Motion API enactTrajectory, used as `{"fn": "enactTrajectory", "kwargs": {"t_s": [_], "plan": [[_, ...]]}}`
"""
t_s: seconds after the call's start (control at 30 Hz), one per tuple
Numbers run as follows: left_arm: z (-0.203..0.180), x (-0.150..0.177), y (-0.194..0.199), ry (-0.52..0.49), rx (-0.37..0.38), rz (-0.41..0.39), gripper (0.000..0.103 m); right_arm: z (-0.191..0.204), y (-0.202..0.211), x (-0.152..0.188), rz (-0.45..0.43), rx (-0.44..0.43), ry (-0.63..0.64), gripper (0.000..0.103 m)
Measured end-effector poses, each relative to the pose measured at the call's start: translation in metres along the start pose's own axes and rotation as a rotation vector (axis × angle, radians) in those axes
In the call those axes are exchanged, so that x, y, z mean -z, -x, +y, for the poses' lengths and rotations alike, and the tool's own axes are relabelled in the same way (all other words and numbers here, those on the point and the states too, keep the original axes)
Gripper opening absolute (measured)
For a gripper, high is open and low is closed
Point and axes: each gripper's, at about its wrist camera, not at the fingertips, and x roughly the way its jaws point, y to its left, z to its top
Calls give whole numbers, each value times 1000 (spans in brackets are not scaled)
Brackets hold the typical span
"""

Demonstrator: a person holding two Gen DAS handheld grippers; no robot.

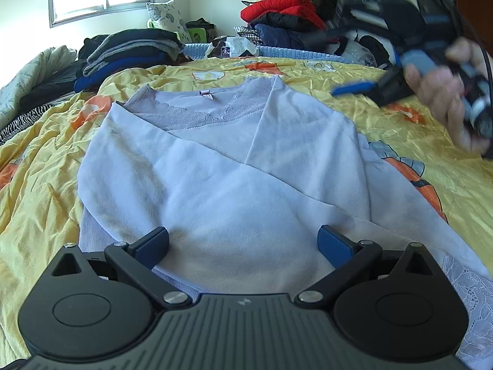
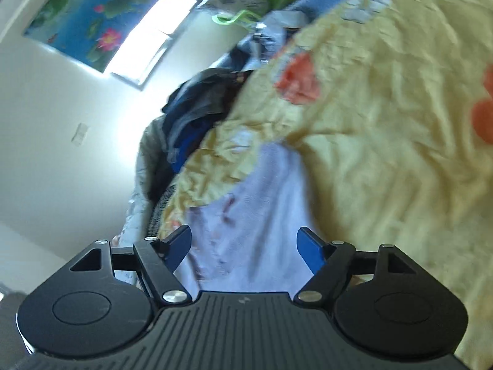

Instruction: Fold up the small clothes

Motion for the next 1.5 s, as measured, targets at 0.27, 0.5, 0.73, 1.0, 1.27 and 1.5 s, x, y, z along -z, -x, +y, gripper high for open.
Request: {"fn": "enactTrajectory", "kwargs": {"t_s": [0.27, 0.5, 0.73, 1.0, 1.27, 1.5], "plan": [[0, 0, 0, 1, 3, 0, 103, 17, -96, -18, 141, 168, 63, 74], [1, 0, 0, 2, 6, 1, 103, -12, -65, -16, 68, 163, 23, 63], [8, 1, 36, 19, -57, -26, 103, -6, 49, 58, 99, 13, 71, 78], [104, 28, 81, 670, 299, 162, 103, -60, 150, 149, 199, 17, -15, 78], [127, 56, 90, 769, 365, 253, 103, -44, 150, 178, 388, -62, -7, 82], [140, 66, 103, 820, 372, 251, 103, -36, 149, 179, 419, -63, -11, 84]]}}
